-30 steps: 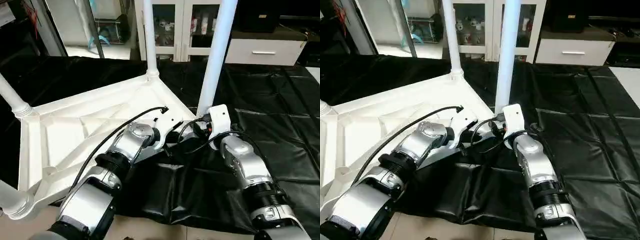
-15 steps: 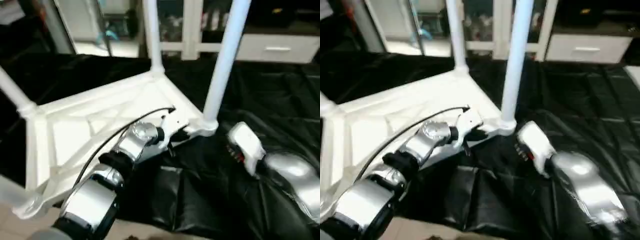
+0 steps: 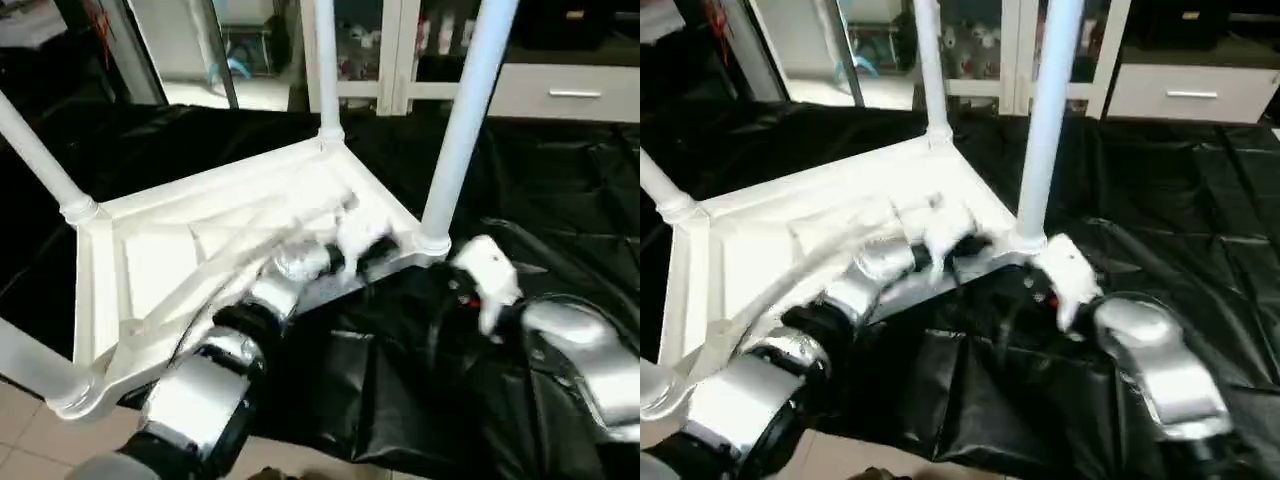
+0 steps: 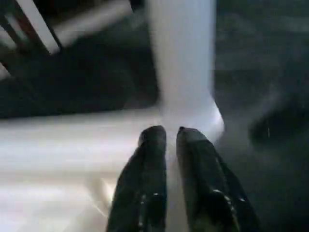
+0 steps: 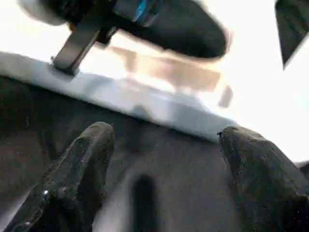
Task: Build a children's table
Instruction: Rotate leg to tighten
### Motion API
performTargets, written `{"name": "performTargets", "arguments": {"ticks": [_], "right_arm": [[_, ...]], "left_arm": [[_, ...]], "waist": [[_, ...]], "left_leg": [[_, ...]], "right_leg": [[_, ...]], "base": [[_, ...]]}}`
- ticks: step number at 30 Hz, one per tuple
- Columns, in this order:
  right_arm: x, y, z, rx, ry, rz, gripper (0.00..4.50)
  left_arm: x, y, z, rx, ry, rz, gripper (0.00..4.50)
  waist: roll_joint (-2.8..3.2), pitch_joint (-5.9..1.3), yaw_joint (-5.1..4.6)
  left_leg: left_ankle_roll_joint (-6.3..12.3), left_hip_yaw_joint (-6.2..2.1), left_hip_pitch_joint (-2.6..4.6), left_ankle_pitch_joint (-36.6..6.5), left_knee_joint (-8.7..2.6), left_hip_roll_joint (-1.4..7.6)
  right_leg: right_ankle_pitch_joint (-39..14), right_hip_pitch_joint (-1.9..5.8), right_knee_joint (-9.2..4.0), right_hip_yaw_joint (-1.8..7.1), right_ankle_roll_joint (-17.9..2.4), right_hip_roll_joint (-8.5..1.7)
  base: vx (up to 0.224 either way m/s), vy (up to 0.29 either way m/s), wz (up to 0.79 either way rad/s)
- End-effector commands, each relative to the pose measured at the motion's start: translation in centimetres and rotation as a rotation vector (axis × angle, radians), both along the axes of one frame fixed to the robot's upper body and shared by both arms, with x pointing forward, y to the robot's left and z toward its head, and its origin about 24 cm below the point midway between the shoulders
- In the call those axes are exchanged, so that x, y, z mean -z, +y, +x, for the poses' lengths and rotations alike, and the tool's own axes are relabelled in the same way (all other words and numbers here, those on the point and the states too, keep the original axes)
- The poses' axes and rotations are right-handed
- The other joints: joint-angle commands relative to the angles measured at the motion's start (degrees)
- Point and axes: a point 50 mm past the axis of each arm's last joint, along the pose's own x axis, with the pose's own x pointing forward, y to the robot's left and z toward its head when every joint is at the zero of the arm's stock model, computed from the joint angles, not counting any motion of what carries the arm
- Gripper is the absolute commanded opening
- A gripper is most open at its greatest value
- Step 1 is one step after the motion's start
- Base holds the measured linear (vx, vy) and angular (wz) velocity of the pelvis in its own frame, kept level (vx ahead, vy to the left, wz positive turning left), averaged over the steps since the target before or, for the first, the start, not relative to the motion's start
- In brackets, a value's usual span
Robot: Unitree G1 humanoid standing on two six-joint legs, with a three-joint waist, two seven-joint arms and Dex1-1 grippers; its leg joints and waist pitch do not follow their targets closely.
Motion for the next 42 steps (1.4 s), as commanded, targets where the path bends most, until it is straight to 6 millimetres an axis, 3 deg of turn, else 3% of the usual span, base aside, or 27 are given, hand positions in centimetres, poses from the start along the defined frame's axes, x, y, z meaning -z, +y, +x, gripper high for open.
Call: {"name": "performTargets", "arguments": {"ticks": [1, 2, 3, 4, 5, 6, 7, 8, 9, 10, 11, 12, 13, 14, 17, 22, 23, 25, 26, 28, 29, 31, 33, 34, 42], "right_arm": [[-0.4, 0.6, 0.3, -0.004, -0.021, 0.013, 3.8], [-0.4, 0.6, 0.3, -0.004, -0.021, 0.013, 3.8], [-0.5, 0.9, 0.8, 0.023, -0.034, 0.022, 3.8], [-0.5, 1.0, 1.0, 0.037, -0.039, 0.027, 3.8], [-0.6, 1.0, 1.1, 0.042, -0.04, 0.031, 3.8], [-0.6, 1.1, 1.3, 0.045, -0.04, 0.034, 3.8], [-0.6, 1.1, 1.4, 0.047, -0.039, 0.036, 3.8], [-0.6, 1.1, 1.5, 0.048, -0.037, 0.036, 3.8], [-0.6, 1.1, 1.5, 0.048, -0.037, 0.036, 3.8], [-0.6, 1.1, 1.6, 0.042, -0.034, 0.032, 3.8], [-0.6, 1.1, 1.6, 0.041, -0.033, 0.032, 3.8], [-0.5, 1.2, 1.7, 0.032, -0.029, 0.029, 3.8], [-0.5, 1.3, 1.8, 0.021, -0.026, 0.026, 3.8], [-0.5, 1.4, 1.8, 0.015, -0.025, 0.025, 3.8], [-0.5, 1.7, 1.7, -0.036, -0.011, 0.015, 3.8], [-0.3, 1.6, 1.3, -0.06, 0.001, -0.003, 3.8], [-0.2, 1.6, 1.3, -0.056, 0.0, -0.007, 3.8], [-0.2, 1.5, 1.3, -0.048, -0.002, -0.008, 3.8], [-0.2, 1.3, 1.3, -0.035, -0.003, -0.006, 3.8], [-0.2, 1.2, 1.2, -0.032, -0.002, -0.005, 3.8], [-0.2, 1.2, 1.2, -0.032, -0.001, -0.005, 3.8], [0.0, 1.2, 1.0, -0.032, 0.002, -0.007, 3.8], [0.0, 1.2, 0.9, -0.03, 0.003, -0.007, 3.8], [0.0, 1.2, 0.9, -0.029, 0.003, -0.007, 3.8], [0.2, 1.4, 0.8, -0.026, 0.006, -0.003, 3.8]], "left_arm": [[-0.4, 1.4, 0.3, -0.021, 0.01, -0.038, 1.05], [-0.4, 1.4, 0.3, -0.021, 0.01, -0.038, 1.05], [-0.9, 2.9, 0.3, -0.041, 0.017, -0.061, 1.12], [-1.1, 3.7, 0.1, -0.041, 0.028, -0.065, 1.17], [-1.2, 4.3, -0.2, -0.034, 0.038, -0.065, 1.17], [-1.2, 5.0, -0.9, -0.009, 0.059, -0.053, 1.27], [-0.9, 5.8, -1.9, 0.04, 0.092, -0.024, 1.27], [-0.8, 6.1, -2.4, 0.069, 0.109, -0.008, 1.27], [-0.8, 6.1, -2.4, 0.069, 0.109, -0.008, 1.27], [-0.3, 6.7, -3.8, 0.142, 0.165, 0.034, 1.27], [-0.2, 6.8, -3.8, 0.146, 0.169, 0.037, 1.27], [0.3, 7.2, -4.8, 0.203, 0.213, 0.076, 1.27], [0.7, 7.6, -5.7, 0.254, 0.261, 0.115, 1.27], [0.9, 7.9, -6.5, 0.281, 0.296, 0.139, 1.27], [1.7, 8.3, -6.9, 0.254, 0.354, 0.231, 1.27], [3.3, 9.1, -6.1, 0.148, 0.391, 0.405, 1.27], [3.3, 9.1, -5.8, 0.114, 0.379, 0.424, 1.27], [3.3, 9.2, -5.1, 0.061, 0.356, 0.439, 1.27], [3.1, 9.2, -4.1, -0.007, 0.313, 0.454, 1.27], [2.9, 9.0, -3.3, -0.05, 0.254, 0.465, 1.27], [2.7, 9.0, -2.9, -0.065, 0.227, 0.474, 1.27], [2.3, 8.5, -1.7, -0.114, 0.145, 0.491, 1.27], [2.3, 8.3, -1.2, -0.126, 0.101, 0.521, 1.27], [2.4, 8.3, -1.1, -0.134, 0.087, 0.539, 1.27], [3.2, 8.5, 0.7, -0.293, -0.171, 0.634, 1.27]], "waist": [[-2.68, -4.21, 0.14], [-2.5, -4.18, 0.11], [-3.59, -4.16, -0.01], [-3.51, -4.24, 0.01], [-3.45, -3.96, -0.13], [-3.74, -4.03, -0.12], [-3.39, -3.85, -0.12], [-4.05, -3.81, -0.18], [-3.71, -3.81, -0.07], [-3.75, -3.79, 0.0], [-3.43, -3.6, 0.08], [-4.3, -3.61, -0.01], [-3.95, -3.59, 0.12], [-4.23, -3.37, -0.09], [-4.33, -3.27, -0.23], [-4.57, -3.2, -0.32], [-4.22, -3.33, -0.25], [-4.51, -3.38, -0.24], [-4.22, -3.33, -0.26], [-4.56, -3.33, -0.23], [-3.86, -3.43, -0.09], [-4.37, -3.4, -0.26], [-4.47, -3.5, -0.27], [-4.06, -3.54, -0.39], [-4.51, -3.91, -0.42]], "left_leg": [[8.66, -1.35, 0.77, -6.58, -3.27, 2.74], [8.51, -1.24, 0.86, -6.88, -3.16, 2.61], [8.26, -1.24, 0.9, -6.76, -3.35, 2.9], [8.24, -1.45, 0.41, -5.31, -3.33, 2.92], [7.77, -1.06, 0.82, -6.71, -3.22, 2.71], [7.38, -1.13, 0.96, -6.93, -3.31, 2.96], [6.68, -1.24, 0.81, -6.95, -3.55, 3.12], [5.92, -1.17, 1.06, -7.4, -3.65, 3.22], [5.39, -1.17, 1.18, -7.77, -3.73, 3.3], [4.55, -1.18, 1.4, -8.39, -3.84, 3.33], [3.68, -1.01, 1.7, -9.13, -3.98, 3.38], [3.29, -0.93, 1.74, -9.28, -3.99, 3.37], [2.58, -1.11, 1.65, -9.45, -4.26, 3.42], [2.12, -0.88, 1.69, -9.95, -4.3, 3.25], [0.79, -0.91, 1.69, -11.17, -4.4, 3.08], [0.27, -1.0, 1.65, -12.23, -4.3, 2.8], [0.13, -1.1, 1.61, -12.05, -4.21, 2.72], [0.11, -1.07, 1.6, -11.85, -4.16, 2.7], [0.08, -1.02, 1.6, -12.45, -4.1, 2.61], [0.02, -1.12, 1.43, -13.26, -4.06, 2.47], [-0.12, -1.31, 1.47, -13.43, -4.05, 2.52], [-0.04, -1.35, 1.31, -14.12, -4.03, 2.35], [0.08, -1.45, 1.24, -13.92, -4.01, 2.38], [0.08, -1.47, 1.23, -13.99, -4.01, 2.38], [1.51, -1.62, 0.88, -11.92, -3.6, 2.31]], "right_leg": [[-9.24, 2.8, -2.5, 1.65, -13.48, -3.3], [-10.42, 2.62, -2.67, 1.67, -13.04, -3.11], [-10.17, 2.82, -2.41, 1.75, -13.31, -3.22], [-9.8, 3.11, -1.74, 1.77, -13.63, -3.54], [-12.56, 2.31, -2.34, 1.86, -13.0, -3.11], [-12.77, 2.46, -2.23, 1.94, -13.2, -3.3], [-13.63, 2.32, -2.17, 1.95, -13.05, -3.2], [-13.94, 2.15, -2.15, 2.04, -12.7, -3.02], [-14.09, 2.1, -2.0, 2.09, -12.66, -2.99], [-14.36, 1.97, -2.0, 2.18, -12.26, -2.97], [-14.25, 1.5, -2.2, 2.28, -12.09, -2.66], [-13.7, 1.58, -2.08, 2.29, -12.03, -2.61], [-13.31, 1.77, -1.71, 2.33, -12.08, -2.7], [-13.21, 1.54, -1.97, 2.41, -11.93, -2.46], [-12.5, 1.81, -1.9, 2.51, -11.8, -2.49], [-15.05, 2.1, -2.39, 2.73, -10.13, -2.68], [-14.98, 2.19, -2.29, 2.73, -10.02, -2.73], [-14.44, 2.21, -2.36, 2.69, -10.29, -2.66], [-14.6, 2.08, -2.52, 2.66, -10.51, -2.51], [-15.95, 2.33, -2.66, 2.56, -10.08, -2.56], [-16.26, 2.36, -2.6, 2.52, -9.94, -2.67], [-17.93, 2.44, -3.02, 2.38, -8.75, -2.51], [-17.77, 2.48, -3.03, 2.32, -8.6, -2.56], [-17.27, 2.43, -3.13, 2.29, -8.68, -2.49], [-12.87, 2.81, -2.54, 2.08, -9.77, -2.41]], "base": [[0.0, 0.0, 0.0], [0.0, 0.0, 0.0], [0.0, 0.0, 0.0], [0.0, 0.0, 0.0], [0.0, 0.0, 0.0], [0.0, 0.0, 0.0], [0.0, 0.0, 0.0], [0.0, 0.0, 0.0], [0.0, 0.0, 0.0], [0.0, 0.0, 0.0], [0.0, 0.0, 0.0], [0.0, 0.0, 0.0], [0.0, 0.0, 0.0], [0.0, 0.0, 0.0], [0.0, 0.0, 0.0], [0.0, 0.0, 0.0], [0.0, 0.0, 0.0], [0.0, 0.0, 0.0], [0.0, 0.0, 0.0], [0.0, 0.0, 0.0], [0.0, 0.0, 0.0], [0.0, 0.0, 0.0], [0.0, 0.0, 0.0], [0.0, 0.0, 0.0], [0.0, 0.0, 0.0]]}}
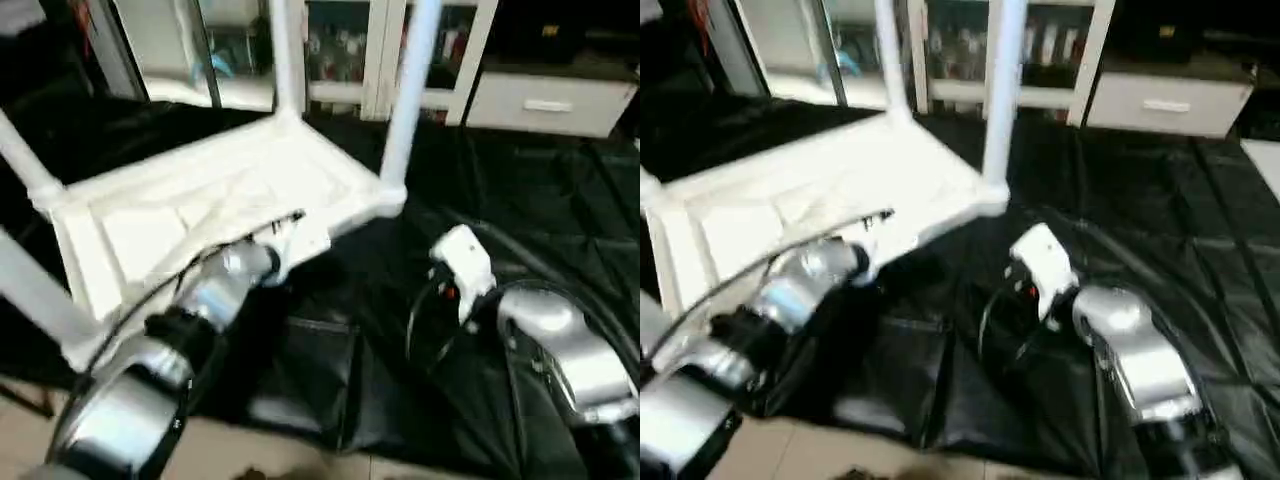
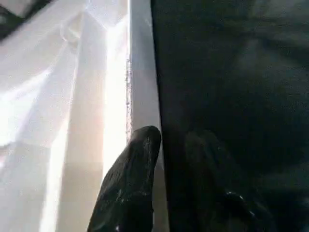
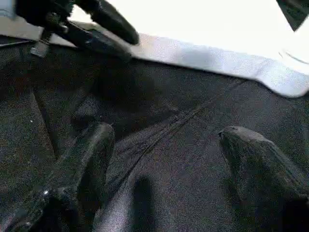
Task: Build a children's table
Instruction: Rotate leg to tighten
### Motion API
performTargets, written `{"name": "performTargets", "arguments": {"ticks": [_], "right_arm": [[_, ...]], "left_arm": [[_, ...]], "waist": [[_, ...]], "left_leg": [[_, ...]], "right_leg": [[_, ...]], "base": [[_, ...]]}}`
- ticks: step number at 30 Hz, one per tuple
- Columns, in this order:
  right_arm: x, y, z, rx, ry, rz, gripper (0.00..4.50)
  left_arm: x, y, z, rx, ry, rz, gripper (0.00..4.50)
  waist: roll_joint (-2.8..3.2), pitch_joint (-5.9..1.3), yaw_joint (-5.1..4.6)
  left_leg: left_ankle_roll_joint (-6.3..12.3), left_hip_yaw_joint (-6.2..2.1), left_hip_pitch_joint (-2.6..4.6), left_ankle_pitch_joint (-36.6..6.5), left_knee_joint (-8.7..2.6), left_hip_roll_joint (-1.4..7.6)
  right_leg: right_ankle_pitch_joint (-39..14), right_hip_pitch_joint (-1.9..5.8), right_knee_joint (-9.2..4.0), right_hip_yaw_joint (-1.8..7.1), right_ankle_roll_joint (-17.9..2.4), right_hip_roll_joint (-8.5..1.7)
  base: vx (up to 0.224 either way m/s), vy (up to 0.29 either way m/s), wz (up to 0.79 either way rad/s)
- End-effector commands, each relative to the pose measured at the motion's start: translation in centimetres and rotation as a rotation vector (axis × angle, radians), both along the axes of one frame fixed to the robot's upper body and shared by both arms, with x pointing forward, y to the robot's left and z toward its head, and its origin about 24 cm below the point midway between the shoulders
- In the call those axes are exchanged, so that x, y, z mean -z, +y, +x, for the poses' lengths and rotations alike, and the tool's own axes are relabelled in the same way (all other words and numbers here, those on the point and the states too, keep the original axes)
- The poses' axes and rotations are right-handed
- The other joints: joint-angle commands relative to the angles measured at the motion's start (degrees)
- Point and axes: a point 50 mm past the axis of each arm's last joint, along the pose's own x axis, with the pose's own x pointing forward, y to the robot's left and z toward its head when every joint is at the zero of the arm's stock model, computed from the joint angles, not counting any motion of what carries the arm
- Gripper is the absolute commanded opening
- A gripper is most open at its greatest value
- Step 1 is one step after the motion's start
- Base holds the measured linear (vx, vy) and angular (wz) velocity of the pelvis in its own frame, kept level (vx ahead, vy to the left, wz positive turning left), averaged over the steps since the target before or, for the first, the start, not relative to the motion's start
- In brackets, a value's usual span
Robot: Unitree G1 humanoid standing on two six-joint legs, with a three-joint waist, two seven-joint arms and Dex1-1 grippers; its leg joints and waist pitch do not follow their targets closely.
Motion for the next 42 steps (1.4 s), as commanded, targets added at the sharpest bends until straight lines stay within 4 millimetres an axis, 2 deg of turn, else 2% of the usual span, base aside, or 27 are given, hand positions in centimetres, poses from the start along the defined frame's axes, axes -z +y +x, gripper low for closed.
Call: {"name": "performTargets", "arguments": {"ticks": [1, 4, 5, 7, 8, 10, 12, 13, 15, 16, 18, 19, 20, 21, 23, 24, 25, 26, 28, 29, 31, 32, 34, 35, 39, 40, 42], "right_arm": [[-0.3, 0.3, -0.1, -0.007, -0.017, 0.0, 3.8], [-0.5, 0.5, 0.0, -0.009, -0.025, 0.004, 3.8], [-0.7, 0.5, 0.1, -0.005, -0.035, 0.01, 3.8], [-0.9, 0.5, 0.1, 0.005, -0.047, 0.02, 3.8], [-1.0, 0.6, 0.3, 0.02, -0.061, 0.035, 3.8], [-1.3, 0.8, 0.5, 0.057, -0.092, 0.063, 3.8], [-1.5, 1.1, 0.7, 0.076, -0.116, 0.078, 3.8], [-1.5, 1.3, 0.7, 0.082, -0.127, 0.092, 3.8], [-1.6, 1.6, 0.6, 0.084, -0.13, 0.107, 3.8], [-1.6, 1.8, 0.5, 0.073, -0.132, 0.116, 3.8], [-1.6, 2.1, 0.2, 0.059, -0.132, 0.128, 3.8], [-1.6, 2.3, 0.0, 0.04, -0.133, 0.151, 3.8], [-1.5, 2.5, -0.2, 0.03, -0.134, 0.16, 3.8], [-1.4, 2.6, -0.3, 0.029, -0.134, 0.162, 3.8], [-1.3, 2.8, -0.4, 0.021, -0.13, 0.17, 3.8], [-1.2, 2.9, -0.6, 0.013, -0.124, 0.183, 3.8], [-1.1, 3.0, -0.7, 0.02, -0.123, 0.195, 3.8], [-1.0, 3.0, -0.7, 0.027, -0.123, 0.202, 3.8], [-0.9, 3.1, -0.8, 0.037, -0.122, 0.209, 3.8], [-0.7, 3.1, -0.9, 0.048, -0.119, 0.215, 3.8], [-0.5, 3.0, -1.1, 0.05, -0.118, 0.217, 3.8], [-0.4, 3.0, -1.3, 0.047, -0.117, 0.218, 3.8], [-0.3, 2.9, -1.4, 0.044, -0.114, 0.221, 3.8], [-0.3, 2.9, -1.5, 0.044, -0.114, 0.221, 3.8], [-0.2, 2.8, -1.5, 0.042, -0.109, 0.225, 3.8], [-0.2, 2.9, -1.4, 0.037, -0.109, 0.225, 3.8], [-0.2, 2.9, -1.3, 0.033, -0.109, 0.226, 3.8]], "left_arm": [[-0.7, 0.8, 0.9, -0.048, -0.141, 0.065, 1.27], [-0.7, 1.2, 1.1, -0.11, -0.257, 0.059, 1.27], [-1.3, 1.0, 1.3, -0.153, -0.255, -0.073, 1.27], [-2.3, 0.6, 1.4, -0.204, -0.246, -0.263, 1.27], [-3.3, -0.3, 1.0, -0.186, -0.215, -0.445, 1.27], [-5.2, -1.7, -0.7, -0.056, -0.156, -0.727, 1.27], [-6.1, -2.4, -2.8, 0.079, -0.094, -0.849, 1.27], [-6.3, -2.2, -4.1, 0.132, -0.087, -0.876, 1.27], [-6.4, -1.8, -5.3, 0.164, -0.087, -0.881, 1.27], [-6.4, -1.3, -6.1, 0.176, -0.065, -0.896, 1.57], [-6.2, -0.4, -7.2, 0.186, -0.048, -0.892, 1.62], [-6.0, 0.3, -8.4, 0.203, -0.011, -0.895, 1.68], [-6.0, 1.3, -10.0, 0.225, 0.047, -0.901, 1.68], [-5.9, 1.7, -10.6, 0.231, 0.064, -0.901, 1.98], [-5.9, 2.7, -11.5, 0.216, 0.07, -0.906, 2.07], [-5.8, 4.2, -12.7, 0.164, 0.039, -0.914, 2.07], [-5.6, 5.2, -13.4, 0.119, 0.017, -0.909, 2.22], [-5.4, 5.8, -13.8, 0.09, 0.004, -0.904, 2.22], [-5.0, 6.6, -14.7, 0.046, -0.008, -0.895, 2.47], [-4.3, 7.7, -16.2, -0.025, -0.038, -0.89, 2.47], [-4.3, 8.4, -17.4, -0.091, -0.059, -0.903, 2.68], [-4.1, 9.1, -18.1, -0.139, -0.1, -0.89, 2.68], [-4.0, 10.1, -19.0, -0.214, -0.169, -0.877, 2.88], [-4.0, 10.3, -19.2, -0.228, -0.183, -0.877, 2.9], [-4.1, 12.6, -21.0, -0.391, -0.357, -0.829, 3.33], [-4.1, 14.1, -22.0, -0.495, -0.439, -0.822, 3.42], [-4.0, 14.7, -22.4, -0.53, -0.462, -0.818, 3.56]], "waist": [[-0.92, -4.5, 0.34], [-0.76, -4.46, 0.25], [-0.86, -4.48, 0.22], [-0.97, -4.63, 0.62], [-1.02, -4.52, 1.06], [-1.02, -4.42, 1.39], [-0.57, -4.3, 1.41], [-0.53, -4.31, 1.31], [-0.47, -4.03, 0.87], [-0.55, -3.84, 0.77], [-0.55, -3.44, 0.54], [-0.56, -3.45, 0.42], [-0.53, -3.39, 0.19], [-0.46, -3.29, 0.14], [-0.41, -2.96, -0.23], [-0.29, -2.97, -0.12], [-0.43, -2.82, -0.23], [-0.48, -2.39, -0.48], [-0.41, -2.62, -0.53], [-0.36, -2.5, -0.68], [-0.53, -2.41, -0.95], [-0.8, -2.5, -1.02], [-0.67, -2.37, -1.02], [-1.04, -2.3, -0.97], [-1.35, -2.27, -0.98], [-1.81, -2.23, -1.02], [-1.59, -2.27, -1.1]], "left_leg": [[2.57, -1.55, 0.79, -11.47, -3.73, 2.15], [2.99, -1.61, 0.67, -11.52, -3.66, 2.18], [3.06, -1.54, 0.72, -11.53, -3.58, 2.14], [3.56, -1.37, 0.85, -9.93, -3.43, 2.27], [3.53, -1.34, 0.96, -10.08, -3.46, 2.46], [3.58, -1.28, 0.86, -10.75, -3.58, 2.71], [3.44, -1.22, 0.74, -11.19, -3.8, 3.0], [3.18, -1.16, 0.99, -12.05, -3.8, 2.96], [2.83, -1.13, 0.82, -14.08, -4.13, 2.8], [1.82, -1.17, 1.0, -16.16, -4.24, 2.72], [0.26, -1.41, 0.99, -19.3, -4.57, 2.72], [-0.8, -1.44, 1.37, -20.9, -4.56, 2.71], [-1.34, -1.47, 1.37, -21.25, -4.7, 2.79], [-1.52, -1.64, 1.17, -21.11, -4.92, 2.91], [-1.8, -1.47, 1.4, -22.94, -5.05, 2.72], [-2.18, -1.34, 1.96, -24.16, -4.86, 2.49], [-2.46, -1.64, 1.59, -24.66, -5.1, 2.79], [-2.63, -1.75, 1.27, -26.17, -5.38, 2.55], [-2.97, -1.79, 1.99, -27.49, -5.12, 2.48], [-2.99, -1.87, 1.74, -27.61, -5.31, 2.44], [-2.94, -2.13, 1.31, -28.59, -5.59, 2.63], [-2.9, -2.0, 1.62, -29.31, -5.49, 2.55], [-2.74, -2.02, 1.48, -29.17, -5.55, 2.55], [-2.63, -2.02, 1.57, -29.46, -5.48, 2.52], [-2.64, -2.15, 1.58, -30.01, -5.55, 2.46], [-2.6, -2.28, 1.34, -30.11, -5.59, 2.46], [-2.95, -2.38, 1.57, -31.37, -5.64, 2.4]], "right_leg": [[-11.77, 3.22, -3.54, 1.88, -10.32, -2.84], [-10.6, 3.23, -3.47, 1.81, -10.74, -2.74], [-10.35, 3.2, -3.49, 1.82, -10.88, -2.69], [-7.99, 3.08, -3.17, 1.8, -13.4, -2.9], [-8.02, 3.19, -2.94, 1.82, -14.82, -3.35], [-9.08, 2.95, -2.99, 1.83, -15.75, -3.5], [-9.62, 2.65, -2.84, 1.9, -15.68, -3.37], [-9.95, 2.52, -2.73, 1.91, -15.11, -3.09], [-12.37, 2.46, -3.07, 1.9, -13.21, -2.68], [-15.4, 2.4, -3.31, 1.99, -11.9, -2.74], [-20.9, 2.33, -3.59, 2.03, -9.91, -2.95], [-23.67, 1.98, -3.63, 2.11, -8.71, -2.82], [-24.33, 1.88, -3.79, 2.2, -8.15, -2.78], [-24.18, 1.99, -3.77, 2.26, -8.15, -2.92], [-26.7, 1.47, -4.24, 2.2, -6.95, -2.35], [-28.34, 0.96, -4.63, 2.21, -6.05, -2.08], [-28.26, 1.21, -4.62, 2.29, -6.02, -2.49], [-31.44, 1.28, -4.94, 2.05, -4.44, -2.25], [-32.59, 0.67, -5.26, 2.21, -3.43, -2.28], [-32.93, 0.83, -5.33, 2.15, -3.13, -2.22], [-33.2, 0.95, -5.36, 2.13, -2.43, -2.28], [-33.47, 0.63, -5.61, 2.19, -2.16, -2.03], [-33.29, 0.69, -5.73, 2.25, -2.04, -2.11], [-34.28, 0.61, -5.84, 2.23, -1.72, -2.2], [-35.49, 0.53, -6.22, 2.18, -0.51, -2.17], [-35.78, 0.71, -6.22, 2.05, -0.13, -2.24], [-36.28, 0.54, -6.43, 1.9, 0.41, -2.06]], "base": [[0.0, 0.0, 0.0], [0.0, 0.0, 0.0], [0.0, 0.0, 0.0], [0.0, 0.0, 0.0], [0.0, 0.0, 0.0], [0.0, 0.0, 0.0], [0.0, 0.0, 0.0], [0.0, 0.0, 0.0], [0.0, 0.0, 0.0], [0.0, 0.0, 0.0], [0.0, 0.0, 0.0], [0.0, 0.0, 0.0], [0.0, 0.0, 0.0], [0.0, 0.0, 0.0], [0.0, 0.0, 0.0], [0.0, 0.0, 0.0], [0.0, 0.0, 0.0], [0.0, 0.0, 0.0], [0.0, 0.0, 0.0], [0.0, 0.0, 0.0], [0.0, 0.0, 0.0], [0.0, 0.0, 0.0], [0.0, 0.0, 0.0], [0.0, 0.0, 0.0], [0.0, 0.0, 0.0], [0.0, 0.0, 0.0], [0.0, 0.0, 0.0]]}}
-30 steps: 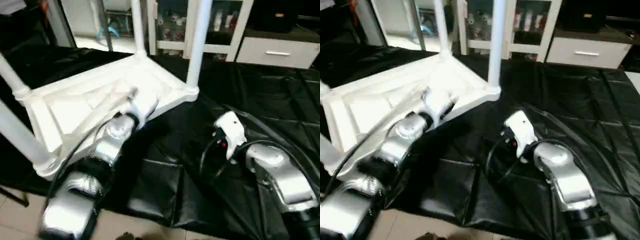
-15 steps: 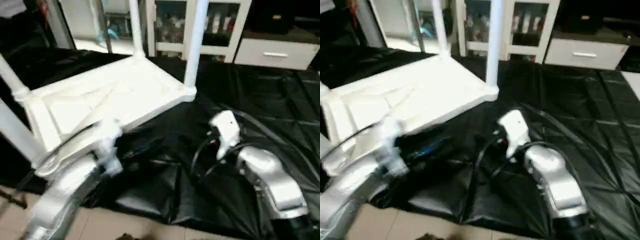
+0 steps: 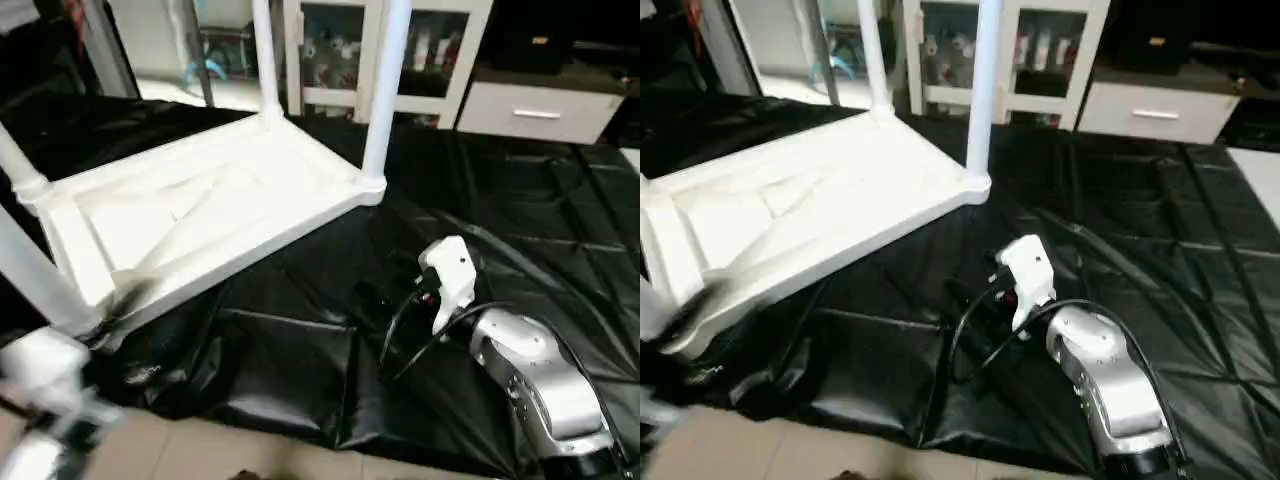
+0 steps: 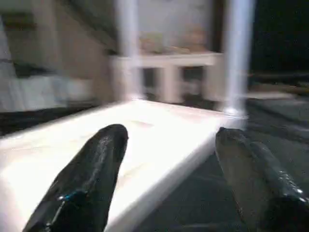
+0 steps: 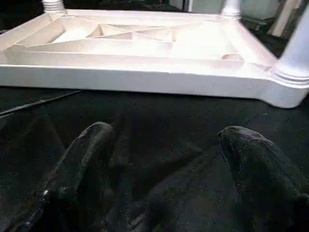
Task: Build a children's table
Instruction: Rotate leg to tighten, then rotate table base
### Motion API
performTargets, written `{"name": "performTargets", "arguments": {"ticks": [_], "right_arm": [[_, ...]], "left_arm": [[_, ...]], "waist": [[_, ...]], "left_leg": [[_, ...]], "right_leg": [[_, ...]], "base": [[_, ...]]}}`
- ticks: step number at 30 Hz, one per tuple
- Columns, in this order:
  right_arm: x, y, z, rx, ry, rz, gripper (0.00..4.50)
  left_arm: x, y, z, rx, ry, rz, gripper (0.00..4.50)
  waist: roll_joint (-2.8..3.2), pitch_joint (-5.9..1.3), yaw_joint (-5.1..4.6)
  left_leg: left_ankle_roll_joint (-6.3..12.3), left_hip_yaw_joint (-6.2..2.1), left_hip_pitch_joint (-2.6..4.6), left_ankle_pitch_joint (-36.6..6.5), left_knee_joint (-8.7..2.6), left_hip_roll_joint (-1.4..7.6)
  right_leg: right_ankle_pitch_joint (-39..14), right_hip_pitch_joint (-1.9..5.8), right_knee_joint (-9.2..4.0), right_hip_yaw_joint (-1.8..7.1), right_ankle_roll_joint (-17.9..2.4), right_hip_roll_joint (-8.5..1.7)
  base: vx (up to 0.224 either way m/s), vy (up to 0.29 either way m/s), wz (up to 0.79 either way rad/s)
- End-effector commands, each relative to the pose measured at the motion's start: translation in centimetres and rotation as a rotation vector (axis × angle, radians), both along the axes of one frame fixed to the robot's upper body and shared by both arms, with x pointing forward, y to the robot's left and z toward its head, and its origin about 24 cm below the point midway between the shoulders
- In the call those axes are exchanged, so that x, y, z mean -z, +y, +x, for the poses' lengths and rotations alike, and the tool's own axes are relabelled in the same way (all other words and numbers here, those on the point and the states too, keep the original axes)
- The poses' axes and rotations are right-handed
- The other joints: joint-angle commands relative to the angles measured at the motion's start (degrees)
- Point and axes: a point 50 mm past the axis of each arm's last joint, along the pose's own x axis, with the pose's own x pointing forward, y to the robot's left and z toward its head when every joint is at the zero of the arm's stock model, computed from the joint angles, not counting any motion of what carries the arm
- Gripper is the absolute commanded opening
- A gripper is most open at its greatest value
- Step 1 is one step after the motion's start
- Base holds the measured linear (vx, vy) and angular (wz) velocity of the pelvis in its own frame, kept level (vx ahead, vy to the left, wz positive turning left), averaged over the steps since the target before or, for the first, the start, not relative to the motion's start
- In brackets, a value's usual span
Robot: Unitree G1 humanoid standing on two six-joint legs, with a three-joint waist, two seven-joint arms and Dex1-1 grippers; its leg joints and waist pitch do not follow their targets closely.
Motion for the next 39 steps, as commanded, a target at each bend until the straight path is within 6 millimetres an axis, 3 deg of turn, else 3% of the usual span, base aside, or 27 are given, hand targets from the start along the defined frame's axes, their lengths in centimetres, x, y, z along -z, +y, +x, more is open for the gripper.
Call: {"name": "performTargets", "arguments": {"ticks": [1, 3, 4, 7, 9, 10, 12, 15, 18, 19, 20, 21, 22, 23, 24, 25, 26, 27, 28, 29, 31, 32, 34, 35, 39], "right_arm": [[-0.6, 0.0, 0.3, -0.013, -0.027, 0.013, 3.8], [-0.6, 0.0, 0.4, -0.019, -0.028, 0.011, 3.8], [-0.6, 0.0, 0.5, -0.021, -0.028, 0.009, 3.8], [-0.7, 0.0, 0.7, -0.025, -0.029, 0.006, 3.8], [-0.7, -0.1, 0.7, -0.028, -0.03, 0.006, 3.8], [-0.7, -0.1, 0.7, -0.03, -0.031, 0.003, 3.8], [-0.7, -0.1, 0.7, -0.03, -0.031, 0.003, 3.8], [-0.7, -0.1, 0.8, -0.033, -0.034, 0.002, 3.8], [-0.7, -0.1, 0.9, -0.033, -0.035, 0.002, 3.8], [-0.7, -0.1, 0.9, -0.032, -0.036, 0.002, 3.8], [-0.7, -0.1, 0.9, -0.03, -0.037, 0.002, 3.8], [-0.7, -0.1, 0.8, -0.03, -0.037, 0.001, 3.8], [-0.7, -0.2, 0.8, -0.029, -0.038, 0.001, 3.8], [-0.7, -0.2, 0.8, -0.028, -0.038, 0.001, 3.8], [-0.7, -0.2, 0.7, -0.027, -0.039, 0.001, 3.8], [-0.7, -0.3, 0.7, -0.025, -0.039, 0.0, 3.8], [-0.7, -0.3, 0.7, -0.025, -0.039, 0.0, 3.8], [-0.7, -0.3, 0.6, -0.022, -0.04, -0.001, 3.8], [-0.7, -0.4, 0.6, -0.015, -0.042, -0.002, 3.8], [-0.7, -0.4, 0.5, -0.011, -0.043, -0.002, 3.8], [-0.7, -0.5, 0.5, -0.004, -0.045, 0.0, 3.8], [-0.7, -0.5, 0.4, -0.004, -0.046, 0.0, 3.8], [-0.7, -0.5, 0.4, -0.003, -0.047, 0.002, 3.8], [-0.7, -0.6, 0.4, -0.002, -0.046, 0.002, 3.8], [-0.7, -0.4, 0.5, -0.016, -0.045, -0.001, 3.8]], "left_arm": [[-0.1, 1.3, -0.9, -0.081, -0.022, 0.029, 3.75], [0.3, 1.7, -1.6, -0.097, -0.01, 0.023, 3.88], [0.4, 1.8, -2.0, -0.107, -0.008, 0.023, 3.88], [0.4, 2.1, -2.8, -0.194, -0.033, 0.023, 4.21], [0.4, 2.5, -3.1, -0.253, -0.054, 0.025, 4.25], [0.4, 2.8, -3.5, -0.307, -0.075, 0.028, 4.35], [0.4, 2.8, -3.5, -0.307, -0.075, 0.028, 4.44], [0.4, 3.2, -3.3, -0.318, -0.087, 0.021, 4.44], [0.2, 3.1, -1.9, -0.258, -0.082, -0.007, 4.44], [0.2, 3.0, -1.2, -0.223, -0.074, -0.014, 4.44], [0.0, 3.0, -0.4, -0.193, -0.07, -0.009, 4.44], [-0.1, 3.3, 0.0, -0.188, -0.061, 0.001, 4.44], [-0.1, 3.4, 0.4, -0.187, -0.054, 0.007, 4.44], [-0.4, 3.9, 1.0, -0.193, -0.063, 0.008, 4.44], [-0.5, 4.3, 1.3, -0.199, -0.071, 0.009, 4.44], [-0.7, 4.9, 1.9, -0.212, -0.076, 0.02, 4.44], [-0.7, 4.9, 1.9, -0.212, -0.076, 0.02, 4.44], [-0.8, 5.5, 2.4, -0.229, -0.069, 0.023, 4.44], [-1.1, 6.5, 3.2, -0.266, -0.064, 0.005, 4.44], [-1.3, 6.8, 3.4, -0.279, -0.061, -0.002, 4.44], [-1.5, 7.2, 3.7, -0.294, -0.057, -0.013, 4.44], [-1.6, 7.3, 3.8, -0.29, -0.054, -0.023, 4.44], [-1.8, 7.3, 4.1, -0.277, -0.061, -0.052, 4.44], [-1.8, 7.2, 4.4, -0.257, -0.058, -0.08, 4.44], [-2.0, 7.3, 5.5, -0.205, -0.045, -0.116, 4.44]], "waist": [[0.01, -1.82, -0.03], [-0.11, -1.8, 0.04], [-0.56, -1.68, -0.12], [-0.28, -1.63, -0.09], [-0.39, -1.56, -0.05], [-1.2, -1.37, -0.15], [-0.94, -1.09, -0.18], [-0.84, -0.83, -0.62], [-0.17, -0.35, -0.83], [0.28, -0.05, -1.1], [1.41, 0.26, -0.69], [1.67, 0.74, 0.72], [1.05, -0.13, 5.2], [-3.43, -1.19, 2.65], [-2.29, 0.1, 2.74], [-1.82, -0.59, 2.7], [-0.81, -0.66, 3.16], [-1.03, -1.11, 3.49], [0.7, -1.61, 3.04], [1.22, -1.96, 2.72], [1.34, -1.81, 2.33], [1.5, -1.65, 2.23], [1.49, -1.87, 1.88], [1.23, -2.08, 1.75], [1.25, -2.46, 1.78]], "left_leg": [[-2.81, -2.29, 1.59, -32.13, -5.63, 2.24], [-3.06, -2.4, 1.68, -33.24, -5.77, 2.36], [-3.18, -2.35, 1.83, -34.37, -5.79, 2.44], [-3.71, -2.45, 2.16, -36.26, -5.91, 2.51], [-3.86, -2.44, 2.31, -36.82, -5.87, 2.49], [-3.57, -2.46, 2.27, -37.06, -5.82, 2.44], [-3.84, -2.63, 2.75, -38.99, -5.75, 2.31], [-4.32, -3.44, 2.66, -41.57, -6.14, 2.34], [-4.7, -3.7, 3.7, -46.13, -6.53, 2.38], [-4.96, -3.79, 3.55, -48.99, -7.59, 2.87], [-5.85, -3.39, 0.65, -53.64, -11.06, 4.4], [-6.21, -2.23, -3.02, -58.16, -14.56, 5.66], [-4.04, 1.22, -4.12, -53.27, -13.54, 4.85], [-4.56, -0.52, 3.57, -37.2, -3.68, 1.77], [-3.45, -2.27, 6.48, -26.54, 4.93, 0.34], [-1.04, -6.07, 2.12, -7.48, 5.37, -0.78], [-3.71, -6.14, 1.28, -12.75, 0.06, 0.81], [-4.61, -5.49, 1.59, -16.93, -2.17, 1.27], [-6.1, -5.57, 2.53, -24.09, -3.55, 2.2], [-6.1, -5.39, 2.3, -24.51, -3.95, 2.17], [-5.67, -5.38, 1.09, -23.43, -4.46, 2.14], [-5.73, -5.24, 0.95, -23.82, -4.57, 2.06], [-5.75, -4.9, 1.12, -22.9, -4.37, 1.98], [-5.5, -4.82, 1.08, -20.73, -4.27, 1.95], [-4.81, -4.46, 1.2, -15.49, -3.99, 1.75]], "right_leg": [[-35.62, 0.39, -6.09, 1.79, -0.03, -2.18], [-35.8, 0.3, -6.12, 1.84, 0.11, -2.21], [-35.58, 0.05, -6.27, 1.84, -0.03, -2.02], [-34.89, -0.02, -6.35, 1.82, -0.54, -1.99], [-34.38, 0.03, -6.54, 1.69, -0.65, -1.97], [-35.36, 0.08, -6.64, 1.5, -0.41, -2.02], [-37.94, -0.11, -7.18, 1.1, 0.31, -1.94], [-39.47, 0.74, -7.43, 0.17, 1.09, -1.91], [-39.59, 0.54, -7.91, -0.99, 0.79, -1.26], [-36.82, 1.49, -7.41, -2.16, 0.12, -0.58], [-28.66, 4.75, -2.09, -2.57, -1.75, 0.32], [-22.75, 7.49, 5.45, -2.54, -2.83, 0.94], [-18.37, 6.9, 9.3, 0.36, -2.19, 0.76], [-44.98, -0.19, -0.59, 4.19, 2.58, -3.43], [-61.89, -5.06, -8.16, 5.69, 1.46, -8.74], [-61.99, 0.15, -7.2, 8.27, -1.04, -9.58], [-50.54, 1.97, -4.38, 4.94, -3.39, -5.82], [-41.46, 1.42, -2.53, 3.99, -3.76, -2.46], [-25.77, 1.1, -0.73, 3.87, -5.69, -0.97], [-15.58, 1.88, -0.31, 3.95, -8.02, -0.92], [-11.8, 3.11, -0.07, 3.71, -9.4, -1.38], [-12.72, 3.18, -0.45, 3.83, -9.46, -1.69], [-12.53, 3.28, -0.76, 4.08, -9.74, -1.98], [-10.27, 3.51, -0.61, 4.06, -10.06, -1.94], [-3.69, 3.84, -0.23, 3.91, -10.63, -1.73]], "base": [[0.0, 0.0, 0.0], [0.0, 0.0, 0.0], [0.0, 0.0, 0.0], [0.0, 0.0, 0.0], [0.0, 0.0, 0.0], [0.0, 0.0, 0.0], [0.0, 0.0, 0.0], [0.0, 0.0, 0.0], [0.0, 0.0, 0.0], [0.0, 0.0, 0.0], [-0.082, -0.001, -0.04], [-0.089, -0.031, 0.12], [-0.089, -0.031, 0.12], [0.025, -0.111, 0.12], [0.03, -0.087, -0.1], [0.03, -0.087, -0.1], [0.0, 0.0, 0.0], [0.0, 0.0, 0.0], [0.0, 0.0, 0.0], [0.0, 0.0, 0.0], [0.0, 0.0, 0.0], [0.0, 0.0, 0.0], [0.0, 0.0, 0.0], [0.0, 0.0, 0.0], [0.0, 0.0, 0.0]]}}
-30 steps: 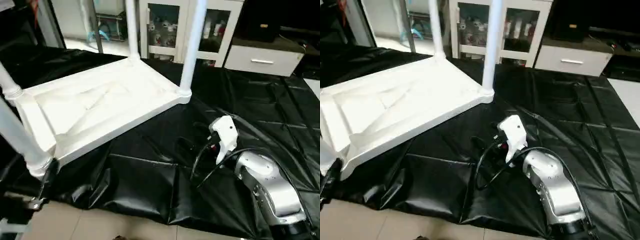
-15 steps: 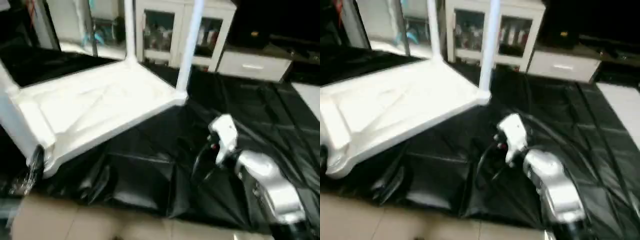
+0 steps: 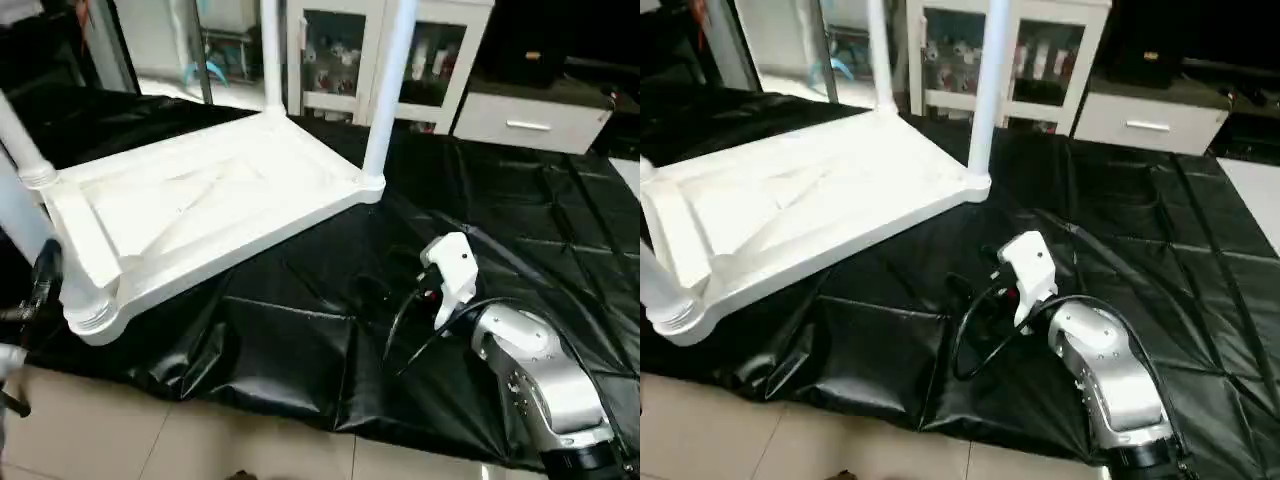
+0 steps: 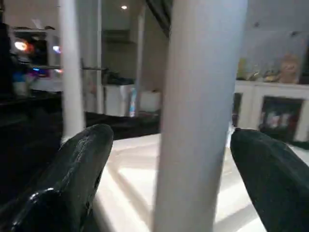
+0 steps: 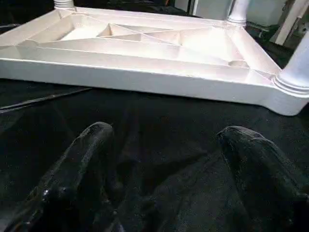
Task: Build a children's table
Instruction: Rotate table base
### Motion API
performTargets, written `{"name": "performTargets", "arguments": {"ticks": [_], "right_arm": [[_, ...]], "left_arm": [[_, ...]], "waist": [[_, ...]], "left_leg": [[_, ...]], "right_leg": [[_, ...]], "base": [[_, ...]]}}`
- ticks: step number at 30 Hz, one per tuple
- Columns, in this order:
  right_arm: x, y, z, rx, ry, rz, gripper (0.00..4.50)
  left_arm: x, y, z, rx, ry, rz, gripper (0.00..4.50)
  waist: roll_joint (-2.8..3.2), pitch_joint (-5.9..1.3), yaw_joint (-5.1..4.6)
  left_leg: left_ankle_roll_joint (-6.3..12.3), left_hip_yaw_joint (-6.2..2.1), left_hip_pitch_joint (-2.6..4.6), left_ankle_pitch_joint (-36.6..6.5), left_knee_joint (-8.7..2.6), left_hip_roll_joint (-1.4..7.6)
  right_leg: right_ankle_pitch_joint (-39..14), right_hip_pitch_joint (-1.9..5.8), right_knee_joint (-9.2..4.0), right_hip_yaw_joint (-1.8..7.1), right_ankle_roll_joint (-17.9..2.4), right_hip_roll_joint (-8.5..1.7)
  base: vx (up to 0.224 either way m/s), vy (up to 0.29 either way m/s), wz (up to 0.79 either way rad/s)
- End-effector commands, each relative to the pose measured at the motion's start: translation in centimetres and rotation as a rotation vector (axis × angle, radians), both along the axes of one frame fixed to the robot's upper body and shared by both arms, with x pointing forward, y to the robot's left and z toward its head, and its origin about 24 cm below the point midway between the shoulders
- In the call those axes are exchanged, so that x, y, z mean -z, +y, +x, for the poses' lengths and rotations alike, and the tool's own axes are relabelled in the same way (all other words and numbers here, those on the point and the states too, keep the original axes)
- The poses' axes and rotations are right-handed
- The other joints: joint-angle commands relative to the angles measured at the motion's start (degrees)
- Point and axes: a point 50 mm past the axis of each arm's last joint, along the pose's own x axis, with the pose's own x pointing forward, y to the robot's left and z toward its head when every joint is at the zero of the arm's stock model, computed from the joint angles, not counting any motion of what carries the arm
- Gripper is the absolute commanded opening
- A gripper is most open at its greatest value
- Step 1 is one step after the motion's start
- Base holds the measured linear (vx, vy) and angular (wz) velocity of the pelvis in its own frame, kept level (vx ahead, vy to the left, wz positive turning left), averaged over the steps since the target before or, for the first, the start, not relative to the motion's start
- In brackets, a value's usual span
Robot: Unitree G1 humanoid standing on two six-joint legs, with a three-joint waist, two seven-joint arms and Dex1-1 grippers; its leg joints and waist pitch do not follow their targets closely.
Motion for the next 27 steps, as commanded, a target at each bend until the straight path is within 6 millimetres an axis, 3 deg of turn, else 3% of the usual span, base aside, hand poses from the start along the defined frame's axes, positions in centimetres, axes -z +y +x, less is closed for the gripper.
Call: {"name": "performTargets", "arguments": {"ticks": [1, 6, 9, 10, 14, 16, 17, 18, 19, 20, 21, 22, 26, 27], "right_arm": [[-0.7, -0.1, 0.1, -0.009, -0.029, 0.001, 3.8], [-0.8, 0.1, 0.2, -0.035, -0.032, 0.001, 3.8], [-0.7, 0.5, -0.4, -0.118, 0.001, 0.002, 3.8], [-0.7, 0.9, -1.3, -0.223, 0.028, -0.01, 3.8], [-0.6, 1.1, -2.6, -0.36, 0.068, -0.03, 3.8], [-0.7, 1.0, -3.8, -0.468, 0.117, -0.035, 3.8], [-0.8, 0.9, -4.0, -0.487, 0.128, -0.034, 3.8], [-1.0, 0.8, -4.3, -0.51, 0.141, -0.029, 3.8], [-1.0, 0.8, -4.3, -0.51, 0.141, -0.029, 3.8], [-1.1, 0.6, -4.1, -0.501, 0.135, -0.03, 3.8], [-1.1, 0.6, -4.1, -0.501, 0.135, -0.03, 3.8], [-1.4, 0.3, -3.8, -0.477, 0.121, -0.026, 3.8], [-1.4, 0.1, -3.7, -0.469, 0.12, -0.031, 3.8], [-1.5, 0.0, -3.8, -0.473, 0.122, -0.035, 3.8]], "left_arm": [[0.1, 0.3, 0.5, 0.04, 0.023, -0.018, 4.44], [0.0, 0.5, 1.3, 0.105, 0.059, -0.012, 4.44], [0.0, 0.5, 2.5, 0.167, 0.094, -0.066, 4.44], [0.1, 0.1, 3.0, 0.23, 0.129, -0.086, 4.44], [0.2, -0.6, 3.6, 0.32, 0.16, -0.114, 4.44], [0.3, -1.6, 4.2, 0.415, 0.193, -0.155, 4.44], [0.4, -2.0, 4.3, 0.455, 0.205, -0.169, 4.44], [0.4, -3.0, 4.5, 0.534, 0.225, -0.187, 4.44], [0.4, -3.0, 4.5, 0.535, 0.225, -0.187, 4.44], [0.5, -3.9, 4.7, 0.594, 0.24, -0.197, 4.44], [0.5, -3.9, 4.7, 0.594, 0.24, -0.197, 4.44], [0.6, -5.4, 5.0, 0.697, 0.273, -0.196, 4.44], [0.8, -7.1, 5.5, 0.805, 0.308, -0.193, 4.44], [0.9, -8.4, 6.1, 0.871, 0.319, -0.187, 4.44]], "waist": [[1.35, -2.81, 0.01], [1.45, -3.02, 0.09], [1.66, -2.92, 0.22], [1.76, -2.8, 0.26], [1.84, -2.76, 0.47], [1.75, -2.79, 0.57], [2.16, -2.68, 0.64], [2.06, -2.67, 0.8], [2.01, -2.62, 0.97], [2.37, -2.61, 1.23], [2.21, -2.59, 1.3], [2.27, -2.65, 1.43], [2.29, -2.75, 1.82], [2.31, -2.83, 1.79]], "left_leg": [[-2.4, -0.39, 0.46, -11.45, -5.68, 2.05], [-1.86, -0.22, 0.62, -8.61, -5.45, 2.12], [-2.25, -0.15, 0.96, -10.62, -5.58, 2.12], [-2.27, -0.21, 0.85, -11.42, -5.72, 2.18], [-1.48, -0.26, 0.83, -12.21, -5.81, 2.41], [-1.09, -0.23, 0.83, -12.27, -5.71, 2.43], [-1.02, -0.22, 0.89, -12.92, -5.74, 2.41], [-0.95, -0.11, 1.1, -13.32, -5.7, 2.44], [-0.8, -0.14, 0.99, -13.55, -5.77, 2.48], [-1.05, -0.09, 1.0, -14.02, -5.8, 2.54], [-1.05, -0.03, 1.04, -14.24, -5.83, 2.57], [-1.24, 0.02, 1.17, -14.37, -5.83, 2.65], [-1.47, 0.12, 0.94, -13.41, -5.94, 2.65], [-1.55, 0.15, 0.93, -12.94, -5.92, 2.65]], "right_leg": [[2.8, 1.38, -4.1, 2.41, -10.15, -3.58], [6.32, 1.64, -3.84, 2.35, -10.54, -3.63], [4.04, 1.49, -3.9, 2.32, -10.8, -3.59], [3.29, 1.62, -3.97, 2.35, -10.89, -3.66], [2.74, 1.78, -4.09, 2.41, -11.18, -3.83], [2.22, 1.79, -4.12, 2.48, -11.56, -3.91], [0.99, 1.71, -4.22, 2.5, -11.81, -3.91], [0.25, 1.6, -4.31, 2.56, -11.78, -3.86], [-0.82, 1.54, -4.31, 2.6, -12.11, -3.92], [-2.31, 1.44, -4.36, 2.68, -12.27, -4.14], [-3.03, 1.36, -4.52, 2.68, -12.29, -4.12], [-3.74, 1.22, -4.56, 2.71, -12.31, -4.1], [-4.61, 1.33, -4.6, 2.71, -11.76, -4.12], [-4.19, 1.41, -4.55, 2.7, -11.64, -4.09]], "base": [[0.0, 0.0, 0.0], [0.0, 0.0, 0.0], [0.0, 0.0, 0.0], [0.0, 0.0, 0.0], [0.0, 0.0, 0.0], [0.0, 0.0, 0.0], [0.0, 0.0, 0.0], [0.0, 0.0, 0.0], [0.0, 0.0, 0.0], [0.0, 0.0, 0.0], [0.0, 0.0, 0.0], [0.0, 0.0, 0.0], [0.0, 0.0, 0.0], [0.0, 0.0, 0.0]]}}
